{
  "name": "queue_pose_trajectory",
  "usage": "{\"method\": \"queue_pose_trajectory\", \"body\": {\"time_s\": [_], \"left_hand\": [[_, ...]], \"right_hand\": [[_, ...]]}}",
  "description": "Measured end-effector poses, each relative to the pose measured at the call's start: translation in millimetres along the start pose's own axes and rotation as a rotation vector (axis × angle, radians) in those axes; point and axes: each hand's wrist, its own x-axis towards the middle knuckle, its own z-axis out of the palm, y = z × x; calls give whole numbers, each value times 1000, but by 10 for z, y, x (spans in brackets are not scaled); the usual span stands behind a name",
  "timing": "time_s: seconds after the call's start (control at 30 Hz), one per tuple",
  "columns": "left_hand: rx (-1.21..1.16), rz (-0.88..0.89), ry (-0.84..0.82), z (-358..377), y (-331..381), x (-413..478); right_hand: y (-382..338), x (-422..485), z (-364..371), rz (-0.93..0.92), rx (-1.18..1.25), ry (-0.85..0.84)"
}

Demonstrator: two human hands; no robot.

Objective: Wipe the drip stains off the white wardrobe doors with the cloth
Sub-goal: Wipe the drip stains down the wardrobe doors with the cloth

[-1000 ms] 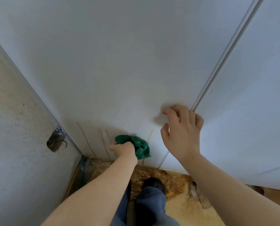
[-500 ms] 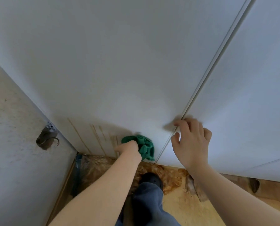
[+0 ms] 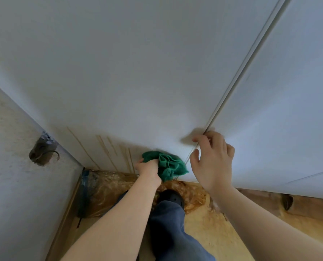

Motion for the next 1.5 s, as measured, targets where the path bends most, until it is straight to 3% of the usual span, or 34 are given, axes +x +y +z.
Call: {"method": "queue_pose_trajectory", "body": {"time_s": [0.17,0.3,0.37,0.57,0.63,0.8,1.0,1.1,1.23,1.33,1.4,1.5], "left_hand": [[-12,94,-16,-98,297,-339],[-33,451,-22,-367,638,-420],[-18,535,17,-480,759,-326],[-69,351,96,-598,733,99],[-61,392,79,-596,811,-17],[-8,697,2,-686,1097,-320],[-34,476,146,-778,1038,-21],[17,531,116,-809,1060,-29],[22,749,4,-819,1184,-255],[45,822,32,-784,1209,-240],[63,812,79,-791,1222,-167],[11,659,141,-918,1241,-61]], "right_hand": [[-123,-20,12,-43,103,-112],[-298,-89,125,-15,217,-255],[-388,-84,196,-22,247,-302],[-519,-30,309,4,274,-430],[-516,-34,313,12,261,-450],[-612,-19,266,34,276,-503],[-713,103,299,20,296,-495],[-760,116,320,-5,326,-453],[-981,143,304,-123,388,-412],[-1159,251,278,-209,455,-310],[-1210,348,268,-189,470,-350],[-1189,410,282,-130,413,-411]]}}
